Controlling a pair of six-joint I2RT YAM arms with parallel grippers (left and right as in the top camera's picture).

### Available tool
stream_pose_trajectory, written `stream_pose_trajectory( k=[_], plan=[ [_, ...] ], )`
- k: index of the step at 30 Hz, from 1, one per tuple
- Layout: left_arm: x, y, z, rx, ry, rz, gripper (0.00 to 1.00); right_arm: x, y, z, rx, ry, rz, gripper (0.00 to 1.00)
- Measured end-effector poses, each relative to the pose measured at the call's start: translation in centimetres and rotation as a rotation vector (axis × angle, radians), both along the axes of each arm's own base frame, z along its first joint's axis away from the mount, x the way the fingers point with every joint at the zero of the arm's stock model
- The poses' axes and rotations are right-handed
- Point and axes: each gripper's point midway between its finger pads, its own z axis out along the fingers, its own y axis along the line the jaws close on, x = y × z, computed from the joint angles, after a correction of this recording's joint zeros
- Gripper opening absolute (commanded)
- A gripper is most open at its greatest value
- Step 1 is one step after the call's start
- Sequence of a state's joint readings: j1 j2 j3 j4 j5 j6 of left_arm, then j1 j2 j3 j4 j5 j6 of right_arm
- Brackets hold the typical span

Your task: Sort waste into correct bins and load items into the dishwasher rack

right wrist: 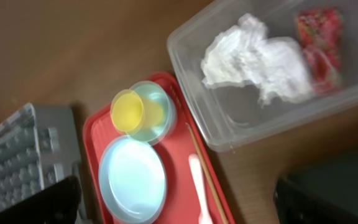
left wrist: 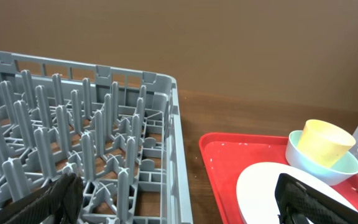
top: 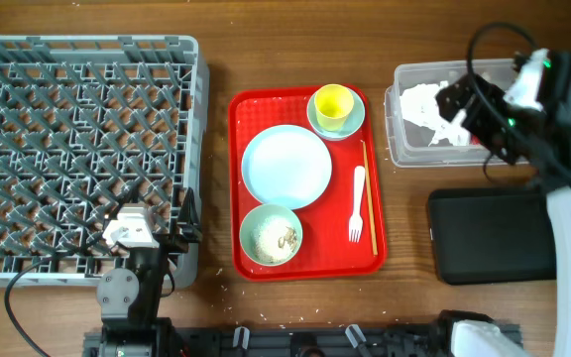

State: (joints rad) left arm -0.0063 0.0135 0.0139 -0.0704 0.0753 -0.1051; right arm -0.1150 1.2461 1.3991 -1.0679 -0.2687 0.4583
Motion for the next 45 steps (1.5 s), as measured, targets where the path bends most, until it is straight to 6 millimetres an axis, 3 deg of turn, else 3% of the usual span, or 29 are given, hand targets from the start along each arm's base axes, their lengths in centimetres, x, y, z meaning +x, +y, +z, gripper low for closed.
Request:
stream_pose_trajectory(
  k=[3, 7, 22, 26, 29, 31, 33, 36, 38, 43, 45],
  plan=[
    [0.0, 0.0, 0.0, 0.0, 0.0, 0.0, 1.0, -5.7, -1.5, 0.2, -0.085, 0.087, -0.087, 1.0],
    [0.0, 0.0, 0.0, 0.0, 0.0, 0.0, 1.0, -8.3, -2.6, -1.0, -0.119, 0.196, -0.165, 1.0],
    [0.0, -0.1, 0.0, 0.0, 0.0, -0.007, 1.0, -8.8, -4.0, -1.7, -0.178, 0.247, -0.227, 1.0],
    [-0.3, -2.4, 0.5, -0.053, -0.014, -0.141, 1.0, -8.8, -4.0, -1.7, -0.178, 0.247, -0.227, 1.0],
    [-1.8, -6.5, 2.1, -0.241, -0.023, -0.392, 1.0, -8.8, -4.0, -1.7, -0.181, 0.247, -0.228, 1.0],
    [-2.9, -8.3, 2.4, -0.344, 0.018, -0.509, 1.0, -8.8, -4.0, -1.7, -0.181, 0.247, -0.228, 1.0],
    [-4.0, -9.6, 4.3, -0.408, -0.019, -0.615, 1.0, -8.8, -4.0, -1.7, -0.181, 0.247, -0.228, 1.0],
    [-5.6, -10.4, 8.0, -0.394, -0.158, -0.716, 1.0, -8.8, -4.0, -1.7, -0.181, 0.247, -0.228, 1.0],
    [-6.0, -10.5, 9.4, -0.395, -0.17, -0.725, 1.0, -8.8, -4.0, -1.7, -0.181, 0.247, -0.228, 1.0],
    [-4.8, -10.4, 11.7, -0.315, -0.018, -0.67, 1.0, -8.7, -4.0, -1.8, -0.181, 0.247, -0.229, 1.0],
    [-3.7, -10.3, 11.6, -0.307, 0.176, -0.634, 1.0, -8.7, -4.0, -1.8, -0.181, 0.25, -0.228, 1.0]
  ],
)
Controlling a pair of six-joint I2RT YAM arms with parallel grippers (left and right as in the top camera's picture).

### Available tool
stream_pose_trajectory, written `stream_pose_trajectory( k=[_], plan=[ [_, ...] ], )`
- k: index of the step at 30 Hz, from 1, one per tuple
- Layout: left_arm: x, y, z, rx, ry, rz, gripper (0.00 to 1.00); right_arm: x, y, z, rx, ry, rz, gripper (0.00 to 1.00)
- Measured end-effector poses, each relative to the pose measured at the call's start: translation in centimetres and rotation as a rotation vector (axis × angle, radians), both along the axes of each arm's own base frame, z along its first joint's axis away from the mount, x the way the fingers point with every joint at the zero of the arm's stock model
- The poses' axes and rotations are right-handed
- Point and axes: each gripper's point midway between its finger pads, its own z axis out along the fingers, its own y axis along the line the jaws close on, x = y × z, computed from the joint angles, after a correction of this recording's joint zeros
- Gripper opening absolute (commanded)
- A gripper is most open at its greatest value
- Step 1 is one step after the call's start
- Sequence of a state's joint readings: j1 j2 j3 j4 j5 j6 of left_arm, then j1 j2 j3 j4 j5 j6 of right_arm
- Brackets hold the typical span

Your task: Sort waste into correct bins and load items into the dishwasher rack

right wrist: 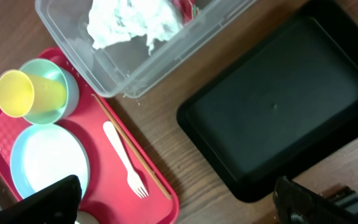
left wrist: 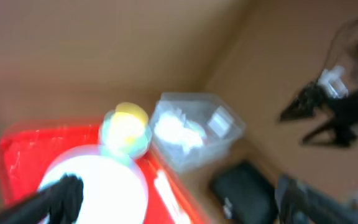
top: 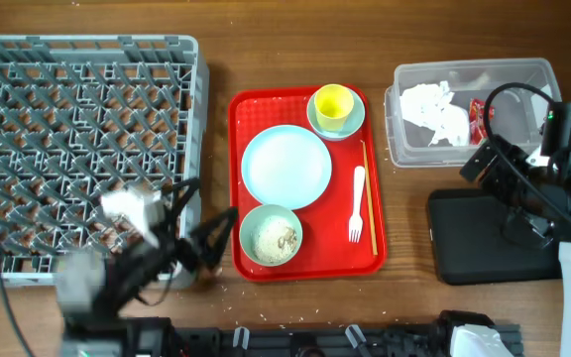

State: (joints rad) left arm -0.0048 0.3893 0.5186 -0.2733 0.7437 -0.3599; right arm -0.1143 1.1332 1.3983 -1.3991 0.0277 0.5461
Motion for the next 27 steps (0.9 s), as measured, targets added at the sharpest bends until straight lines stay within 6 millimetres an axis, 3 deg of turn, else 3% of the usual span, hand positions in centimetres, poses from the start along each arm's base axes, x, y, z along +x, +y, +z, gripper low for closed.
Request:
stream_pose_trajectory(
  k=[3, 4, 7, 9, 13, 16, 18, 22, 27],
  plan=[
    [3.4, 1.0, 0.5, 0.138, 0.298, 0.032, 1.0, 0.1, 0.0, 0.0, 0.001, -0.001, -0.003, 1.0],
    [3.2, 1.2, 0.0, 0.157, 0.428, 0.032, 1.0, 0.0, 0.0, -0.1, 0.002, 0.004, -0.003, 1.0],
    [6.5, 1.0, 2.5, 0.15, 0.537, 0.015, 1.0, 0.0, 0.0, -0.1, 0.002, 0.004, -0.003, 1.0],
    [7.7, 0.1, 2.0, 0.104, 0.606, -0.027, 1.0, 0.0, 0.0, -0.1, 0.002, 0.004, -0.003, 1.0],
    [7.7, -2.5, -2.0, 0.179, 0.775, -0.037, 0.99, 0.0, 0.0, -0.1, 0.002, 0.004, -0.003, 1.0],
    [6.2, -5.9, -6.3, 0.399, 0.872, -0.021, 0.99, 0.0, 0.0, -0.1, 0.002, 0.004, -0.003, 0.99],
    [6.0, -7.2, -8.3, 0.519, 0.901, 0.005, 1.0, 0.0, 0.0, -0.1, 0.002, 0.004, -0.003, 1.0],
    [7.5, -10.7, -12.3, 0.704, 0.865, 0.033, 1.0, 0.0, 0.0, -0.1, 0.002, 0.004, -0.003, 1.0],
    [8.2, -16.1, -15.9, 0.759, 0.783, -0.03, 0.99, 0.0, 0.0, -0.1, 0.002, 0.004, -0.003, 0.99]
  ],
)
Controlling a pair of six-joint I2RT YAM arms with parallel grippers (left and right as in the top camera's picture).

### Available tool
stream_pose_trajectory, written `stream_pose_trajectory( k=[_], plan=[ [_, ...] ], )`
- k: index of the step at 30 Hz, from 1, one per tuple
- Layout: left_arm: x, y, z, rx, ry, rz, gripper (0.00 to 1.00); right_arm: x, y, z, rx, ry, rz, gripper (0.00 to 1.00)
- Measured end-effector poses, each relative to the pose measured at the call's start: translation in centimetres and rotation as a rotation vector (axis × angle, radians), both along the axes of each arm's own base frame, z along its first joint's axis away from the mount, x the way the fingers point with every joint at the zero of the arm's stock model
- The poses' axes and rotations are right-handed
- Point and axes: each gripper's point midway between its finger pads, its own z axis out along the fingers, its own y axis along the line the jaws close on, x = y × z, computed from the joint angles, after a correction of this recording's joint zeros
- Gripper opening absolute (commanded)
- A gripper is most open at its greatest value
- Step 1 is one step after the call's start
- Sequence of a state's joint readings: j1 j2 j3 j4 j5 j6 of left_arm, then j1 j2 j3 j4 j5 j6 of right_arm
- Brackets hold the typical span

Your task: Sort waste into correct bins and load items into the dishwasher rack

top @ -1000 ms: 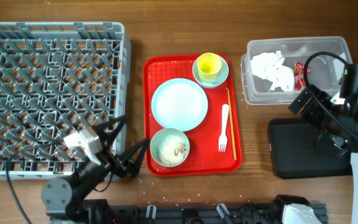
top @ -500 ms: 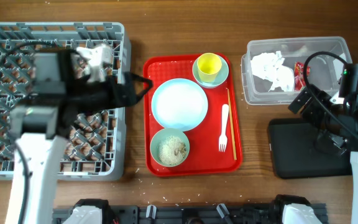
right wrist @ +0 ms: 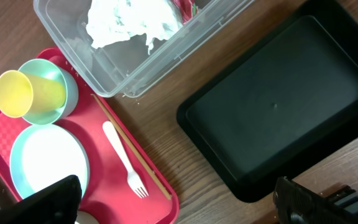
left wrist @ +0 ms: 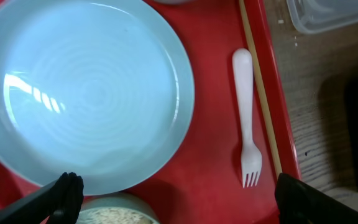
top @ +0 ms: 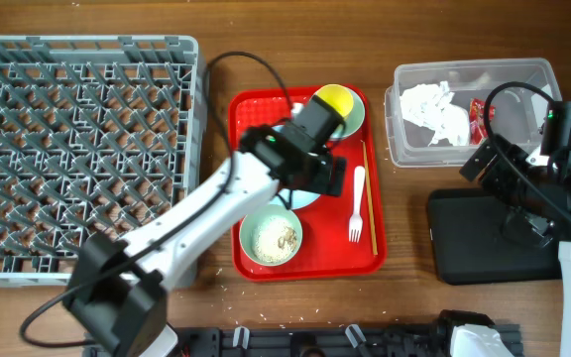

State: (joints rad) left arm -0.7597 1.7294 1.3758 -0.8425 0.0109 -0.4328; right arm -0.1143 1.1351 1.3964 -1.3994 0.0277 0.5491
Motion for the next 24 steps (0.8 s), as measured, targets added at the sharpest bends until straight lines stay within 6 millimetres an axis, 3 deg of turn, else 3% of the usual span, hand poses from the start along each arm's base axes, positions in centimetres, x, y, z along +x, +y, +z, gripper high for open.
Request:
stream_pose_trajectory(
  k=[1, 2, 4, 6, 9, 11, 14, 16, 17, 20, 21, 23, 24],
  plan=[
    [-0.1, -0.7, -0.4, 0.0, -0.006, -0.014, 0.87, 0.0, 0.0, 0.0, 0.0, 0.0, 0.0, 1.0],
    [0.0, -1.5, -0.9, -0.001, -0.013, -0.027, 0.8, 0.0, 0.0, 0.0, 0.0, 0.0, 0.0, 1.0],
    [0.0, -3.2, -2.7, 0.019, -0.035, -0.076, 0.78, 0.0, 0.0, 0.0, 0.0, 0.0, 0.0, 1.0],
    [0.0, -3.6, -4.2, 0.068, -0.048, -0.097, 0.73, 0.0, 0.0, 0.0, 0.0, 0.0, 0.0, 1.0],
    [-0.2, -2.9, -6.2, 0.161, -0.051, -0.108, 0.7, 0.0, 0.0, 0.0, 0.0, 0.0, 0.0, 1.0],
    [-0.8, -1.6, -6.2, 0.224, -0.026, -0.105, 0.7, 0.0, 0.0, 0.0, 0.0, 0.0, 0.0, 1.0],
    [-2.3, 0.8, -4.8, 0.303, 0.039, -0.084, 0.77, 0.0, 0.0, 0.0, 0.0, 0.0, 0.0, 1.0],
    [-2.8, 1.2, -1.2, 0.26, 0.029, -0.047, 1.0, 0.0, 0.0, 0.0, 0.0, 0.0, 0.0, 1.0],
    [-3.2, 1.4, 0.3, 0.233, 0.024, -0.043, 1.0, 0.0, 0.0, 0.0, 0.0, 0.0, 0.0, 1.0],
    [-6.9, 2.1, 3.7, 0.143, 0.134, -0.06, 1.0, 0.0, 0.0, 0.0, 0.0, 0.0, 0.0, 1.0],
    [-7.8, 2.3, 3.7, 0.143, 0.174, -0.065, 1.0, 0.0, 0.0, 0.0, 0.0, 0.0, 0.0, 1.0],
    [-10.4, 2.9, 2.3, 0.166, 0.286, -0.053, 0.89, 0.0, 0.0, 0.0, 0.0, 0.0, 0.0, 1.0],
    [-10.6, 2.8, 1.9, 0.163, 0.299, -0.034, 0.85, 0.0, 0.0, 0.0, 0.0, 0.0, 0.0, 1.0]
  ],
)
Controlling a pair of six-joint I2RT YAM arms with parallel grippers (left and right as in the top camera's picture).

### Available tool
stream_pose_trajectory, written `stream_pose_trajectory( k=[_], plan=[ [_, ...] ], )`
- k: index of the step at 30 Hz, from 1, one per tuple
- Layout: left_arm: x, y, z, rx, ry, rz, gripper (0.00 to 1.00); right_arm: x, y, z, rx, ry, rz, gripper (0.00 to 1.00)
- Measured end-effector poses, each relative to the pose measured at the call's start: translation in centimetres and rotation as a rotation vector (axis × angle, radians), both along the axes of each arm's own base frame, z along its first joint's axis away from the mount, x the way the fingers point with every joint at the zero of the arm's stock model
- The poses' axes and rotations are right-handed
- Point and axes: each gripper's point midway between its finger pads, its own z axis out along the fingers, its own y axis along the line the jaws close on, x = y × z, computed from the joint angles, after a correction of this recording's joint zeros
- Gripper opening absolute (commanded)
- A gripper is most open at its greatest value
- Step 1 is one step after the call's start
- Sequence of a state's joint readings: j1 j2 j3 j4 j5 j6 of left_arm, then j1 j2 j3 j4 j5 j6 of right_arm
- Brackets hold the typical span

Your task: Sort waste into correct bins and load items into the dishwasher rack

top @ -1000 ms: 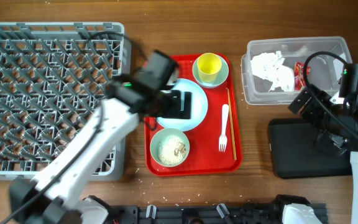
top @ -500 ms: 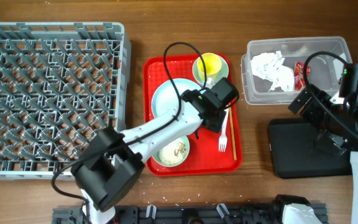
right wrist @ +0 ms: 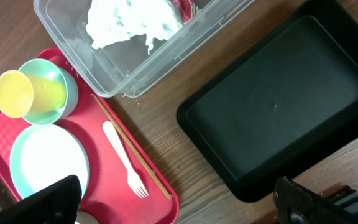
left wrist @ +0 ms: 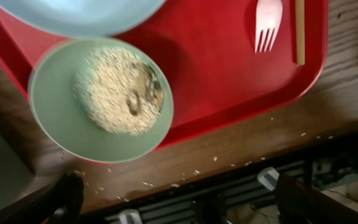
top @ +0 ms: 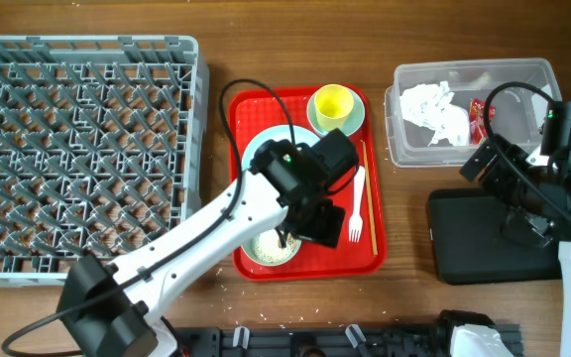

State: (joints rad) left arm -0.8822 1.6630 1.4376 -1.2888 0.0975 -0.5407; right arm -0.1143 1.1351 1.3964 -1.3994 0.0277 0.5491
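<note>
On the red tray [top: 360, 260] lie a light blue plate [top: 261, 149], a green bowl of food scraps [top: 261, 248], a yellow cup [top: 333, 101] standing in a second green bowl, a white fork [top: 356, 203] and a chopstick [top: 368, 188]. My left gripper [top: 310, 226] hovers open over the tray's front, above the scrap bowl's right side. In the left wrist view the bowl [left wrist: 101, 99] lies below and the fork [left wrist: 267, 18] at top right. My right gripper [top: 494, 164] hangs open and empty between the two bins.
The grey dishwasher rack [top: 77, 159] fills the left side, with nothing in it. A clear bin [top: 464, 99] holding white paper and a red wrapper sits at the back right. In front of it is a black bin [top: 489, 238]. Crumbs lie along the table's front edge.
My left gripper was over the blue plate near the cup; now it is nearer the tray's front, above the scrap bowl. The right arm has not moved.
First my left arm rested at the front left by the rack, and my right gripper was over the clear bin. Then the right gripper was between the bins and the left arm was off its rest. Later the left gripper was over the plate, now over the bowl.
</note>
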Motion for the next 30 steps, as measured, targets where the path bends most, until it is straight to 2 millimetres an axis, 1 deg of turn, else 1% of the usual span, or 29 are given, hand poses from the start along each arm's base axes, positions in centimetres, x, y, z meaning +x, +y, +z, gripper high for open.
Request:
stream_pose_trajectory(
  k=[1, 2, 3, 4, 6, 7, 8, 9, 11, 13, 14, 15, 16, 17, 18, 19, 20, 21, 22, 23, 24, 25, 26, 27, 29, 30],
  plan=[
    [-0.3, 0.0, -0.7, -0.002, 0.012, 0.02, 0.84, 0.0, 0.0, 0.0, 0.0, 0.0, 0.0, 1.0],
    [-0.8, 0.4, -1.9, 0.017, 0.036, 0.04, 0.8, 0.0, 0.0, 0.0, 0.0, -0.001, 0.0, 1.0],
    [-1.1, 0.6, -2.5, 0.027, 0.051, 0.063, 0.79, 0.0, 0.0, 0.0, 0.0, 0.0, 0.0, 1.0],
    [-1.4, 0.8, -3.9, 0.034, 0.063, 0.077, 0.74, 0.0, 0.0, 0.0, 0.0, 0.0, 0.0, 1.0],
    [-1.0, 0.2, -4.7, 0.006, 0.047, 0.091, 0.55, 0.0, 0.0, 0.0, 0.0, 0.0, 0.0, 1.0],
    [-0.6, -0.4, -4.9, -0.021, 0.03, 0.096, 0.53, 0.0, 0.0, 0.0, 0.0, 0.0, 0.0, 1.0],
    [-0.2, -1.0, -4.8, -0.044, 0.017, 0.106, 0.54, 0.0, 0.0, 0.0, 0.0, 0.0, 0.0, 1.0],
    [0.5, -1.8, -4.7, -0.079, -0.009, 0.105, 0.57, 0.0, 0.0, 0.0, 0.0, 0.0, 0.0, 1.0],
    [0.9, -2.2, -4.6, -0.098, -0.023, 0.105, 0.64, 0.0, 0.0, 0.0, 0.0, 0.0, 0.0, 1.0],
    [0.9, -2.1, -4.5, -0.094, -0.021, 0.103, 0.67, 0.0, 0.0, 0.0, 0.0, 0.0, 0.0, 1.0],
    [1.0, -1.4, -4.2, -0.073, -0.008, 0.116, 0.7, 0.0, 0.0, 0.0, 0.0, 0.0, 0.0, 1.0],
    [1.3, -0.6, -3.6, -0.053, -0.005, 0.135, 0.76, 0.0, 0.0, 0.0, 0.0, 0.001, 0.0, 1.0],
    [2.1, 0.6, -2.8, -0.034, -0.015, 0.167, 0.77, 0.0, 0.0, 0.0, 0.0, 0.0, 0.0, 1.0],
    [3.5, 2.8, -1.3, 0.001, -0.048, 0.224, 0.84, 0.0, 0.0, 0.0, 0.0, 0.0, 0.0, 1.0],
    [4.9, 4.8, 0.1, 0.011, -0.094, 0.284, 1.0, 0.0, 0.0, 0.0, 0.0, 0.0, 0.0, 1.0],
    [6.3, 7.2, 1.6, 0.016, -0.143, 0.355, 1.0, 0.0, 0.0, 0.0, 0.0, 0.0, 0.0, 1.0],
    [7.1, 9.4, 2.7, 0.018, -0.174, 0.42, 1.0, 0.0, 0.0, 0.0, 0.0, 0.0, 0.0, 1.0],
    [7.9, 12.2, 4.0, 0.025, -0.211, 0.506, 1.0, 0.0, 0.0, 0.0, 0.0, 0.0, 0.0, 1.0],
    [8.3, 14.5, 4.9, 0.031, -0.238, 0.577, 1.0, 0.0, 0.0, 0.0, 0.0, 0.0, 0.0, 1.0],
    [8.3, 17.2, 5.7, 0.046, -0.246, 0.659, 1.0, 0.1, 0.0, 0.0, 0.001, -0.003, -0.003, 1.0],
    [8.3, 19.4, 6.2, 0.06, -0.256, 0.731, 1.0, 0.3, 0.0, 0.2, 0.003, -0.015, -0.009, 1.0],
    [8.0, 21.8, 6.5, 0.08, -0.252, 0.809, 1.0, 1.3, -0.2, 0.7, 0.004, -0.062, -0.021, 1.0],
    [7.8, 23.2, 6.6, 0.092, -0.252, 0.859, 1.0, 1.9, -0.2, 1.0, 0.008, -0.09, -0.034, 1.0],
    [7.8, 25.2, 6.7, 0.103, -0.255, 0.932, 1.0, 2.0, 0.2, 1.0, 0.038, -0.096, -0.041, 1.0],
    [7.7, 27.3, 6.7, 0.116, -0.254, 1.01, 1.0, 1.9, 2.1, 0.9, 0.141, -0.089, 0.006, 1.0],
    [7.6, 28.0, 6.7, 0.12, -0.253, 1.037, 1.0, 2.0, 4.4, 1.3, 0.228, -0.102, 0.101, 1.0]
  ],
)
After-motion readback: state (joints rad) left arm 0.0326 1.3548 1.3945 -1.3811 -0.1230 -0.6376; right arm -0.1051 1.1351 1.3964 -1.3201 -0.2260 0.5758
